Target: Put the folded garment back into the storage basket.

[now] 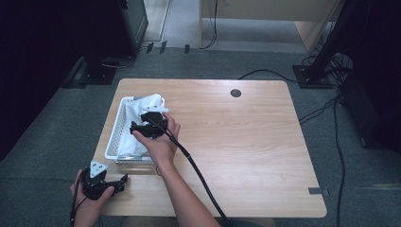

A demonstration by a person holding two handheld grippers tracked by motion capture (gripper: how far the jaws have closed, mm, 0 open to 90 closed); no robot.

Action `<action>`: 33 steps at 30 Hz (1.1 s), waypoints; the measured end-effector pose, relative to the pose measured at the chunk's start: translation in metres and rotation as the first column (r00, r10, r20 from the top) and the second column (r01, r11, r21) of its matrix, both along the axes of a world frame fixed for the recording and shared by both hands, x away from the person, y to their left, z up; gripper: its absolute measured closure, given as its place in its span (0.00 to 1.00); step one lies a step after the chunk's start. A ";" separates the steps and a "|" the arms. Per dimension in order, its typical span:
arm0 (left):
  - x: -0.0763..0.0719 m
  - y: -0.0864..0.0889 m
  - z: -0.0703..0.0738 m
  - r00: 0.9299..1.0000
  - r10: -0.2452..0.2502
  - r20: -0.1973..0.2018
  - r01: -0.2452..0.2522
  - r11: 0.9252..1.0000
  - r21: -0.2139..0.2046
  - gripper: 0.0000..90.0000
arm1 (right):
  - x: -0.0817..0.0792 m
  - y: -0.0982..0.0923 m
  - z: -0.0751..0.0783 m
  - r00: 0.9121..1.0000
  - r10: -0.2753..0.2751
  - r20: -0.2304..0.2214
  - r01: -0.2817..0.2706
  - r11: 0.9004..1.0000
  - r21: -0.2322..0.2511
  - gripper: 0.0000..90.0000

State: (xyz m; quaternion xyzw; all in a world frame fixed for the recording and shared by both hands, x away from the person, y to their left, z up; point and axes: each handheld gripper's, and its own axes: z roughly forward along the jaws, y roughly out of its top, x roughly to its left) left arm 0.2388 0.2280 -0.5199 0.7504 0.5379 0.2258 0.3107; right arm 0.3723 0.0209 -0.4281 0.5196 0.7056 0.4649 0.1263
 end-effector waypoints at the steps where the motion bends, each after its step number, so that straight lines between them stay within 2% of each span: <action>1: 0.000 0.000 0.000 1.000 0.000 0.000 0.000 1.000 0.000 0.00 | -0.001 -0.001 0.001 1.000 0.004 0.003 -0.004 1.000 -0.003 0.17; 5: 0.000 0.000 0.000 1.000 -0.001 0.000 0.001 1.000 0.001 0.00 | -0.002 -0.007 0.007 1.000 0.023 0.003 -0.023 1.000 -0.011 0.14; 10: 0.000 0.000 0.000 1.000 -0.001 -0.002 0.001 1.000 0.001 0.00 | -0.004 -0.018 0.008 0.998 0.057 0.025 -0.058 0.998 0.029 0.11; 14: 0.000 0.000 0.000 1.000 -0.001 -0.001 0.001 1.000 0.002 0.00 | -0.006 -0.027 0.004 0.998 0.036 0.045 -0.037 0.999 0.022 0.11; 33: 0.000 0.000 0.000 1.000 -0.001 -0.001 0.001 1.000 0.001 0.00 | -0.010 -0.084 -0.010 0.997 -0.062 0.055 0.062 0.998 0.003 0.11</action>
